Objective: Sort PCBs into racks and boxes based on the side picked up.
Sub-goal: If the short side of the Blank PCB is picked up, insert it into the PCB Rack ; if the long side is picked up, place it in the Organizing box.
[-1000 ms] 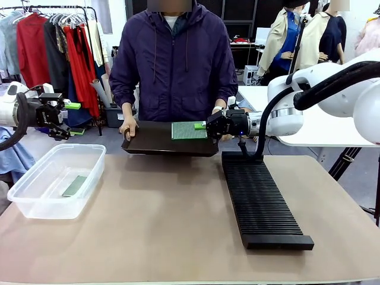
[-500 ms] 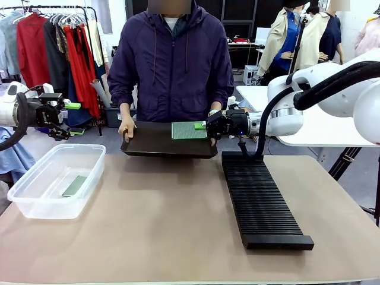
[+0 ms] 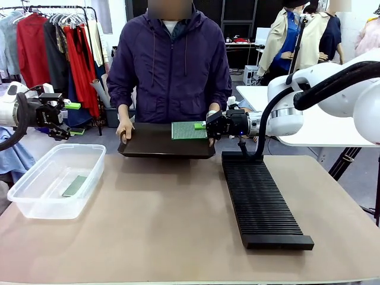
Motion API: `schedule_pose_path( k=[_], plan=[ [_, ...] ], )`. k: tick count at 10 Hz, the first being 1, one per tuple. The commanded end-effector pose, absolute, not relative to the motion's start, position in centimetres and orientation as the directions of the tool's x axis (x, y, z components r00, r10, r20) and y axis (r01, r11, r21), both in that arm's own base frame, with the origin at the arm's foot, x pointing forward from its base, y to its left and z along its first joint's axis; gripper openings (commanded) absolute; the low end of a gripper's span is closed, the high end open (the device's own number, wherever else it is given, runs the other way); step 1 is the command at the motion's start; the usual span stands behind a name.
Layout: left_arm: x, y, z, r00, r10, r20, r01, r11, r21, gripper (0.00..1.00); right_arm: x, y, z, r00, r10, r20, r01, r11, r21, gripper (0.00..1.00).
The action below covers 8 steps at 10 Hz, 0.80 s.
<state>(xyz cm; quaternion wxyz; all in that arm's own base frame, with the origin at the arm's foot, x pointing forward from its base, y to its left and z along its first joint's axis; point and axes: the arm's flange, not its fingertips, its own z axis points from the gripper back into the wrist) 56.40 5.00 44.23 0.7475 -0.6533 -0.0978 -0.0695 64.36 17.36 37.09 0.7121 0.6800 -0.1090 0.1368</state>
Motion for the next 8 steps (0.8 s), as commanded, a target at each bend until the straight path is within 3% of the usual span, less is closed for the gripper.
schedule_pose_path(
  k=[1,6,8],
  plan=[
    [56.4,5.1,44.4,0.97,0.026,0.241,0.235,0.14,-0.962,1.0,64.3,17.6,37.1,0.939,0.049,0.342,-0.344,0.037,0.938,0.0],
    [56.4,5.1,44.4,0.97,0.026,0.241,0.235,0.14,-0.962,1.0,64.4,17.4,37.1,0.939,0.047,0.341,-0.343,0.038,0.939,0.0],
    [56.4,5.1,44.4,0.97,0.026,0.241,0.235,0.14,-0.962,1.0,63.9,14.9,38.6,0.918,0.071,0.391,-0.39,-0.022,0.921,0.0]
  ],
)
